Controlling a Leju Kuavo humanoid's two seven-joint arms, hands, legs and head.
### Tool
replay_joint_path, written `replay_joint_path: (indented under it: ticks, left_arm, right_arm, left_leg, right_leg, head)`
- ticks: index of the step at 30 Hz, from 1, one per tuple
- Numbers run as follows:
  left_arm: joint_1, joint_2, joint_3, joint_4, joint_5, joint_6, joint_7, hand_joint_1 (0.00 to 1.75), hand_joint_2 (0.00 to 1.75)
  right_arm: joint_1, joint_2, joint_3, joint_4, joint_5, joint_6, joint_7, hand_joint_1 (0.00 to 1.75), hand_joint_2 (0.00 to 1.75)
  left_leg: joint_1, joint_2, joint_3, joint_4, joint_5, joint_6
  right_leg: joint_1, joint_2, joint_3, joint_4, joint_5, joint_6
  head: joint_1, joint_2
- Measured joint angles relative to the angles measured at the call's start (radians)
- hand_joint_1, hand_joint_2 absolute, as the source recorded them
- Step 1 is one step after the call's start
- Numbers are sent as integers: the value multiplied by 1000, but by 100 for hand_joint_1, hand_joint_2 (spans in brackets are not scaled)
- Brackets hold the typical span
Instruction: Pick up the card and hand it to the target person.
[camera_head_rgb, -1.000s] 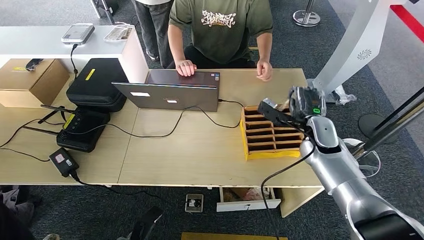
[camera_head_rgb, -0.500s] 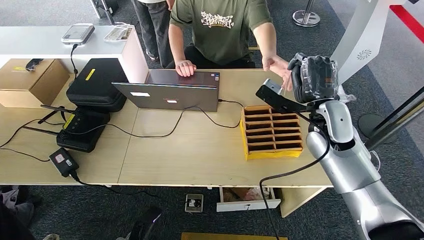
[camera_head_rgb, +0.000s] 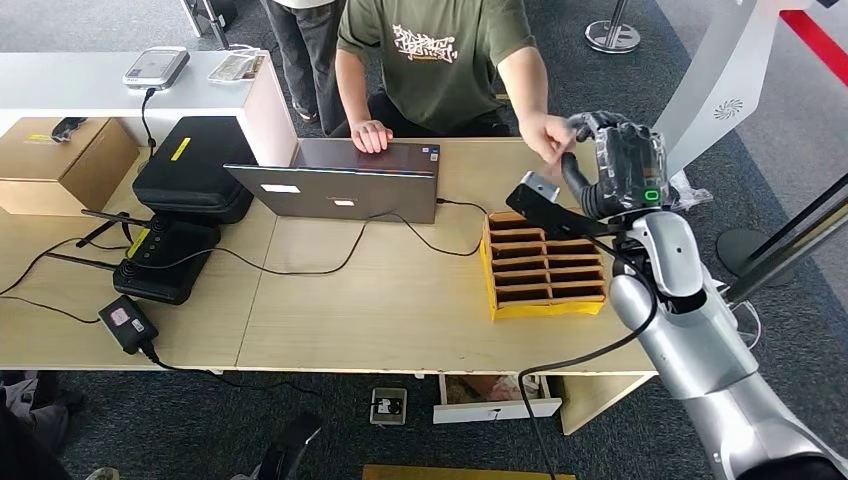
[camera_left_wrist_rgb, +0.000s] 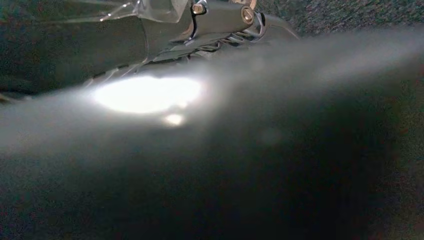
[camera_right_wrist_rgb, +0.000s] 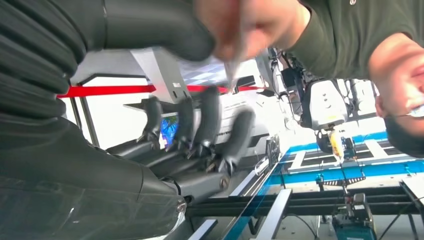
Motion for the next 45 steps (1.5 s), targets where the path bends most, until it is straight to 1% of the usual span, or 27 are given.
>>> replay_joint_path:
  ticks: [3, 5, 6, 9, 11, 15, 18, 20, 23, 27, 30, 33, 37, 45]
  left_arm:
    - [0, 0, 1, 0, -1, 0, 0, 0, 0]
    - [0, 0, 2, 0, -1, 0, 0, 0, 0]
    - [0, 0, 3, 0, -1, 0, 0, 0, 0]
    - [0, 0, 4, 0, -4, 0, 1, 0, 0]
    - [0, 0, 5, 0, -6, 0, 1, 0, 0]
    - [0, 0, 6, 0, -9, 0, 1, 0, 0]
    - [0, 0, 6, 0, -12, 0, 1, 0, 0]
    - [0, 0, 6, 0, -14, 0, 1, 0, 0]
    - [3, 0, 6, 0, -15, 0, 1, 0, 0]
    - [10, 0, 6, 0, -15, 0, 0, 0, 0]
    - [14, 1, 6, 0, -19, 0, -8, 0, 0]
    - [17, 1, 6, -3, -42, 0, -26, 0, 0]
    - [21, 1, 5, -14, -60, 0, -21, 0, 0]
    - [25, 0, -4, -19, -79, 0, -17, 0, 0]
  right_arm:
    - [3, 0, 0, -1, -3, -2, 1, 0, 175]
    - [8, 0, -4, -2, -51, 23, 0, 0, 175]
    - [13, 1, -9, -2, -111, 59, -3, 0, 175]
    - [51, 8, -37, -1, -345, 167, -30, 0, 175]
    - [91, 20, -59, 1, -512, 202, -65, 0, 175]
    - [200, 54, -108, 1, -903, 263, -161, 0, 175]
    - [276, 71, -132, -9, -1096, 288, -204, 0, 175]
    - [315, 80, -147, -21, -1178, 296, -226, 0, 175]
    - [363, 88, -157, -53, -1201, 277, -263, 0, 175]
    - [416, 95, -166, -111, -1127, 224, -306, 0, 175]
    - [450, 100, -168, -150, -1081, 201, -319, 0, 175]
    - [491, 110, -169, -182, -1054, 189, -323, 0, 175]
    - [536, 124, -172, -209, -1036, 191, -325, 0, 175]
    - [594, 148, -175, -246, -995, 199, -291, 0, 175]
  left_leg:
    - [0, 0, 0, 0, 0, 0]
    - [0, 0, 0, 0, 0, 0]
    - [0, 0, 0, 0, 0, 0]
    - [0, -1, 0, 0, 0, 0]
    - [0, -1, 0, 0, 0, 0]
    - [0, -2, -1, 0, 0, 0]
    - [0, -2, -1, 0, 0, 0]
    - [0, -1, -1, 0, 0, 0]
    - [0, -1, -1, 0, 0, 0]
    - [0, -1, 0, 0, 0, 0]
    - [0, -1, 0, 0, 0, 0]
    - [0, -1, 0, 0, 0, 0]
    - [0, -1, 0, -1, 0, 0]
    - [0, 0, 0, 0, 0, 0]
  right_leg:
    - [0, 0, 0, 0, 0, 0]
    - [0, 0, 0, 0, 0, 0]
    - [0, 0, 0, 0, 0, 0]
    - [0, -1, 0, 0, 0, 0]
    - [0, -1, 0, 0, 0, 0]
    - [0, -2, 0, 0, 0, 0]
    - [0, -2, 0, 0, 0, 0]
    - [0, -2, 0, 0, 0, 0]
    - [0, -2, 0, 0, 0, 0]
    - [0, -1, 0, 0, 0, 0]
    - [0, -1, 0, 0, 0, 0]
    - [0, -1, 0, 0, 0, 0]
    - [0, -1, 0, 0, 0, 0]
    - [0, -1, 0, 0, 0, 0]
  head:
    - [0, 0]
    - [0, 0]
    - [0, 0]
    - [0, 0]
    - [0, 0]
    - [0, 0]
    - [0, 0]
    - [0, 0]
    - [0, 0]
    - [0, 0]
    - [0, 0]
    - [0, 0]
    - [0, 0]
    - [0, 0]
